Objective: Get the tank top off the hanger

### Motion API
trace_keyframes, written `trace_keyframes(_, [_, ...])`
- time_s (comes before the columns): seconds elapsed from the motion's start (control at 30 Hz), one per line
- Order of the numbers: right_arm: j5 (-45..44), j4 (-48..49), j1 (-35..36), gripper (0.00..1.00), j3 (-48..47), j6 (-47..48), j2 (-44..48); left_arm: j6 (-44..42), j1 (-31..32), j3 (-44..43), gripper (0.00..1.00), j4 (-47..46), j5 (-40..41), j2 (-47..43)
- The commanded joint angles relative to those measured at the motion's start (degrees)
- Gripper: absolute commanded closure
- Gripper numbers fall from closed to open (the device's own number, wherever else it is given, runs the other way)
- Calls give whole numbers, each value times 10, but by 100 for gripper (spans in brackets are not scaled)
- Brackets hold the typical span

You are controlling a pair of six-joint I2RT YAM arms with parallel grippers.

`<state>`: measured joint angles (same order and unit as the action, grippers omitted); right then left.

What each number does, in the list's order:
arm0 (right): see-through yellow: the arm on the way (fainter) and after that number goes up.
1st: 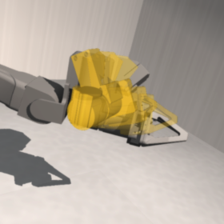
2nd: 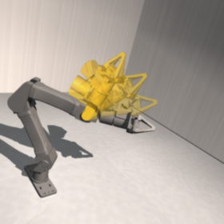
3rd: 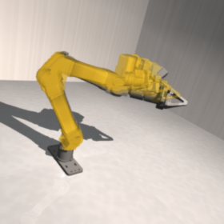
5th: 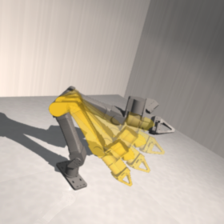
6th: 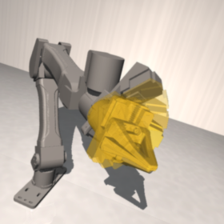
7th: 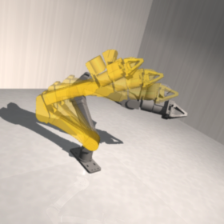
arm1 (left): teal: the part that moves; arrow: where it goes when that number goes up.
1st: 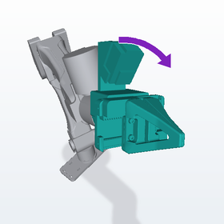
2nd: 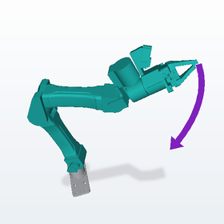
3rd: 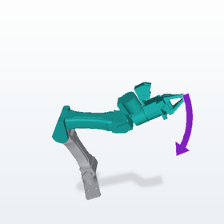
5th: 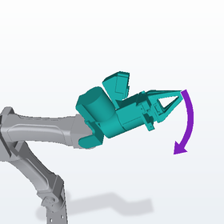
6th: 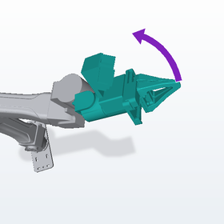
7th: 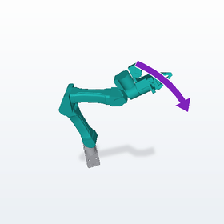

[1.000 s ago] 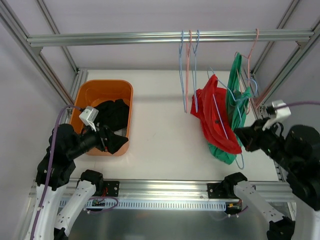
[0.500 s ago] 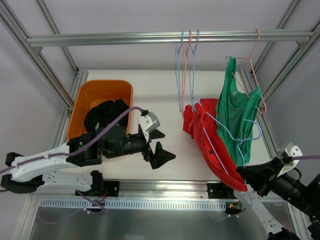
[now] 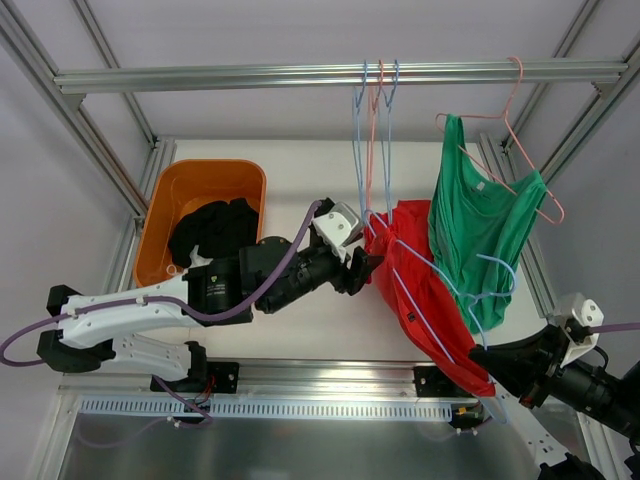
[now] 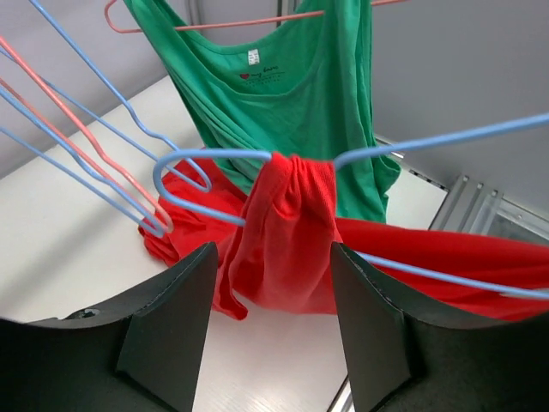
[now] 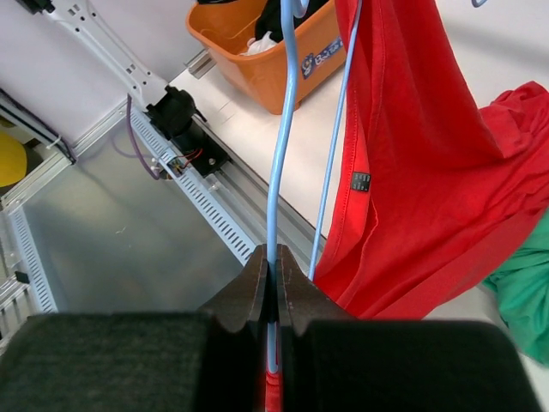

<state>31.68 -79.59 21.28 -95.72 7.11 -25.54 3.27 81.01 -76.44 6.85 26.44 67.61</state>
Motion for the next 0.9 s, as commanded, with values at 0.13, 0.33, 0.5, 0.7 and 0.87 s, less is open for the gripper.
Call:
trace_keyframes(0.13, [82,-77,-16,100,-9,4,-14,-41,-1,-39,49,-61,14,26])
trace_keyframes(0.33, [94,-66,-20,100,-20,4,-21,-35,-9,-35,68,-63,6,40])
trace_keyframes(0.5, [94,-61,-22,100,-19,4,-21,-12,-13,-20,100,-65,7,31])
trace_keyframes(0.7, [80,-60,-23,100,-7,8,-13,25,-14,-3,100,-65,134,9])
trace_keyframes(0.87, [87,-60,-12,100,32,12,-7,85,-14,56,100,-77,283,-61])
